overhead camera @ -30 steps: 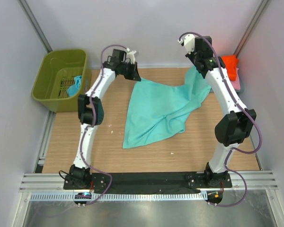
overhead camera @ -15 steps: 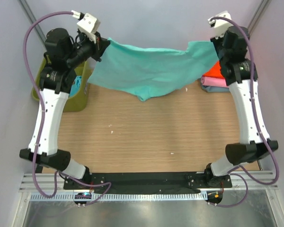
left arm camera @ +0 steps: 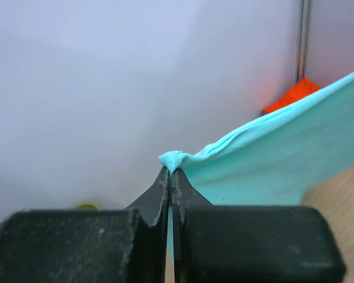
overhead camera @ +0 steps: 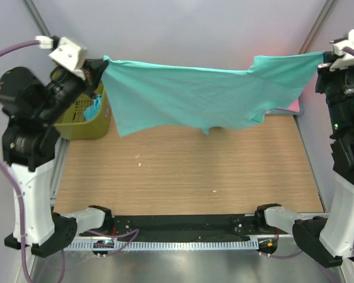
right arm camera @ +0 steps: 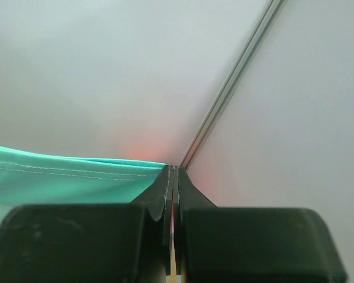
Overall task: Fold and stack the t-shirts
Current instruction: Flatten the tshirt out
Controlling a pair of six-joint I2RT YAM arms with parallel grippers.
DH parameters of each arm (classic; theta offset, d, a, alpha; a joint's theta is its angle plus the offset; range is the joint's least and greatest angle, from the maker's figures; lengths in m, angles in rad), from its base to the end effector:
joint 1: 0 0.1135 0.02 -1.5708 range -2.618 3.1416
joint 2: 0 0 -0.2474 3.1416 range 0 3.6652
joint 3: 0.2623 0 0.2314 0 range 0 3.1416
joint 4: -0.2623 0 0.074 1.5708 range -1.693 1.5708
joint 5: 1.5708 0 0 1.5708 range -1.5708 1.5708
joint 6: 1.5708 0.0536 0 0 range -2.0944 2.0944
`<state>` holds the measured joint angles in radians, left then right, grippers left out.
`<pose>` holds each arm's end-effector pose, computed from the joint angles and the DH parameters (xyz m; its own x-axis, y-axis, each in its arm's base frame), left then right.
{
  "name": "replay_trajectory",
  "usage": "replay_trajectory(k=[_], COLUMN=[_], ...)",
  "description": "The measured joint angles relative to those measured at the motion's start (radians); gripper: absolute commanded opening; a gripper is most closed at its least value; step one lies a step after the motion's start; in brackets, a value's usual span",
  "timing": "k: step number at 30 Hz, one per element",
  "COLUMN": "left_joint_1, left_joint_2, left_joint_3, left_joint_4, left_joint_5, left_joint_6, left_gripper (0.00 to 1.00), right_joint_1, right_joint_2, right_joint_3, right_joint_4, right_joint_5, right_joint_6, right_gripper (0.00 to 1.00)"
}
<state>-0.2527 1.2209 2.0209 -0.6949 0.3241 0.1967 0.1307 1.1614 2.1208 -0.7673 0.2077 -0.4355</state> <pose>0.1622 -0.0595 0.5611 0.2059 0.1382 -0.9688 0.5133 0.8276 0.2271 0.1252 0.0053 0.5820 0.1408 -0.3978 -0.9066 0.1462 0.9140 -0.3784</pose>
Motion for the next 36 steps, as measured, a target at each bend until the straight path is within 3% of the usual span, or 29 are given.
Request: replay_trajectory(k=[9,15,21,28,36], left_joint_1=[0.035,0.038,0.039,0.039,0.039], left_joint_2=[-0.110,-0.112,-0.043,-0.010,-0.058], left_joint_3=[0.114,-0.016,-0.139,-0.138,-0.087], left_joint_4=[0.003,-0.007,-0.037,-0.065,-0.066], left_joint_5=[0.011,0.000,-0.015,-0.018,-0.016], left_joint_6=[0.003,0.053,0.098,0.100,0.091], left_gripper=[0.00,0.00,0.00,0.00,0.00], right_joint_1=[0.000,0.000,0.000,0.000,0.000], right_joint_2=[-0.044,-0.035,0.089,0.162,0.085], right_joint_3=[0.146,0.017,-0.053,-0.038,0.026], right_joint_4=[-0.029,0.027,0.031,0.014,0.003], right_joint_5=[-0.054,-0.051,-0.035,-0.027,-0.031], right_joint_6=[-0.026,-0.043,-0.053,-0.055,-0.042], right_gripper=[0.01,0.01,0.01,0.01,0.01])
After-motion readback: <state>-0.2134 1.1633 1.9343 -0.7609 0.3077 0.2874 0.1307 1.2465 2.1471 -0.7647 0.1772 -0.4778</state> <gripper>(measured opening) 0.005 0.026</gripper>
